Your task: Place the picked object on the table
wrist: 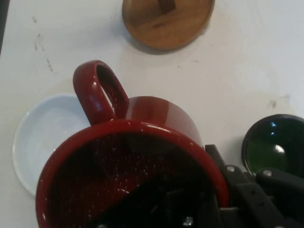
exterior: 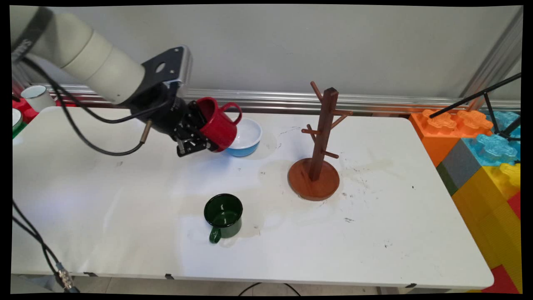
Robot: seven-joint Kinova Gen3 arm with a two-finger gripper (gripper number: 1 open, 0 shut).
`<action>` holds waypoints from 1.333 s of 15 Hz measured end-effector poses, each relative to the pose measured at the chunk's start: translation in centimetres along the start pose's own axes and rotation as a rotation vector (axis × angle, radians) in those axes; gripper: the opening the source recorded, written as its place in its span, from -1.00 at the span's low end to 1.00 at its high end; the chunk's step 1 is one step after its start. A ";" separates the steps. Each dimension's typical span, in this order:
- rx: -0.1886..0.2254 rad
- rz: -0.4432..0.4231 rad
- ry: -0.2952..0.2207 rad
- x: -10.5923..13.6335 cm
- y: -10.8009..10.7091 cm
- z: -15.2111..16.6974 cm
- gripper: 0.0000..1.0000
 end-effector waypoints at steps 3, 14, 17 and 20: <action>-0.019 0.055 -0.034 0.9 -0.8 0.7 -1.00; -0.142 0.152 -0.187 1.3 -2.9 6.8 -1.00; -0.175 0.163 -0.215 0.9 -3.1 8.7 -1.00; -0.199 0.168 -0.232 0.7 -3.4 10.2 -1.00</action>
